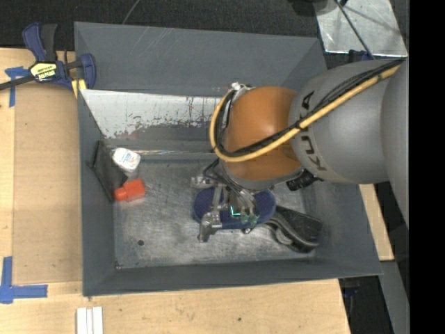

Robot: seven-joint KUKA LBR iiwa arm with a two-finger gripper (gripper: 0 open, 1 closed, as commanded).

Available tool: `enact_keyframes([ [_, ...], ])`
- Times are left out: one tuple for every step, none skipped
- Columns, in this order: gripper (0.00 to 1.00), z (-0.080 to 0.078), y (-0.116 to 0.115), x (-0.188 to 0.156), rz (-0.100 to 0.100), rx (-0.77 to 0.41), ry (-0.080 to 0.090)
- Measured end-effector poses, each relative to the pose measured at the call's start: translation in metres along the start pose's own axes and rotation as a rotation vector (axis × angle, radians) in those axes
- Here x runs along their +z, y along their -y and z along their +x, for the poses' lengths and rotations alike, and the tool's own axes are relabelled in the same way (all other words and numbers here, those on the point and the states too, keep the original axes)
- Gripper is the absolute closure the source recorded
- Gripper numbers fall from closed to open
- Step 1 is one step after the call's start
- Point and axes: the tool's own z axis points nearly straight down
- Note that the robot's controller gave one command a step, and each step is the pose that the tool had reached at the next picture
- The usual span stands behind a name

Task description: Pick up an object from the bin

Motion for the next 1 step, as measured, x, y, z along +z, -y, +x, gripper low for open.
enact_keyframes([
  [1.00,-0.0020,0.0001,-0.0040,-0.002,0.002,0.008],
])
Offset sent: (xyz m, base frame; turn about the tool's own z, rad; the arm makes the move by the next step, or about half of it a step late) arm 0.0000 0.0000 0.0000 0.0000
